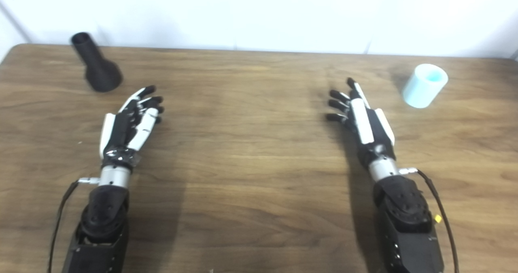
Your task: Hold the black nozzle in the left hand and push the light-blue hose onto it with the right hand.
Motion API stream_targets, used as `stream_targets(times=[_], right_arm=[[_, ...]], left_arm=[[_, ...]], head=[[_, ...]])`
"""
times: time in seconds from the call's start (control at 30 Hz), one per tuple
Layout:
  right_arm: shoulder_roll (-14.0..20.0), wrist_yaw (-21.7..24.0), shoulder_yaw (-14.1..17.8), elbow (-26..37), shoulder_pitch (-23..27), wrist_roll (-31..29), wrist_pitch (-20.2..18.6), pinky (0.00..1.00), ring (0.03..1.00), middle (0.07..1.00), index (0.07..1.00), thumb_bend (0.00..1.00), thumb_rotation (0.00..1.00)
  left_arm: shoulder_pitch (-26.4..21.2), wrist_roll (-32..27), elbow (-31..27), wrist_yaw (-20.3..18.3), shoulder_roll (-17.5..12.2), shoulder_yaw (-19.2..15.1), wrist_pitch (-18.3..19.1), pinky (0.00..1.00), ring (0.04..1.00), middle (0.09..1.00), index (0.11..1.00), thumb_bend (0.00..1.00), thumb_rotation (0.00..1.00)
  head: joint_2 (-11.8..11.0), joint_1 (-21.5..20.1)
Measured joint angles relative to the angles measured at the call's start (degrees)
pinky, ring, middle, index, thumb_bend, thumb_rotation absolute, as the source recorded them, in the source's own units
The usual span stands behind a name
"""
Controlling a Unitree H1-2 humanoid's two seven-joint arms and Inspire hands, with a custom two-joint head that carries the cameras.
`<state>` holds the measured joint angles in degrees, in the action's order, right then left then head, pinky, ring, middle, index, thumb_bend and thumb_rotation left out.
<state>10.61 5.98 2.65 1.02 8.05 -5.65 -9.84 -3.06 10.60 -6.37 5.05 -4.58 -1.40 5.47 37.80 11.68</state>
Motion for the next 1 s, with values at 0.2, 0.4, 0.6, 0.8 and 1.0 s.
stream_targets(times=[0.2,0.4,0.6,0.8,1.0], right_arm=[[0.1,1.3,1.2,-2.0,0.4,-2.8,1.3,0.77,0.854,0.871,0.988,0.41,1.0],[0.6,2.3,1.6,-4.1,0.9,-4.0,3.3,0.78,0.864,0.884,0.995,0.39,1.0],[0.6,3.3,2.2,-5.7,1.2,-5.2,4.7,0.79,0.869,0.883,1.0,0.36,1.0],[0.6,3.4,2.3,-6.3,1.4,-5.3,5.0,0.79,0.87,0.88,1.0,0.37,1.0],[0.6,3.4,2.4,-6.6,1.5,-5.4,5.3,0.79,0.863,0.871,1.0,0.34,1.0]], left_arm=[[0.0,1.6,1.1,1.4,1.0,0.8,-1.5,0.68,0.74,0.781,0.852,0.29,0.55],[-0.1,2.8,2.0,2.4,1.2,1.4,-2.0,0.67,0.739,0.778,0.852,0.29,0.51],[-0.3,3.9,4.2,3.8,1.6,1.9,-4.2,0.7,0.745,0.779,0.842,0.31,0.54],[-1.6,4.0,6.1,4.3,2.0,2.1,-5.7,0.73,0.748,0.777,0.838,0.33,0.57],[-2.4,4.0,7.1,4.7,2.3,2.2,-5.9,0.72,0.746,0.78,0.837,0.33,0.56]], head=[[-2.6,4.5],[-4.9,7.3],[-8.1,9.8],[-10.5,12.0],[-11.1,12.7]])
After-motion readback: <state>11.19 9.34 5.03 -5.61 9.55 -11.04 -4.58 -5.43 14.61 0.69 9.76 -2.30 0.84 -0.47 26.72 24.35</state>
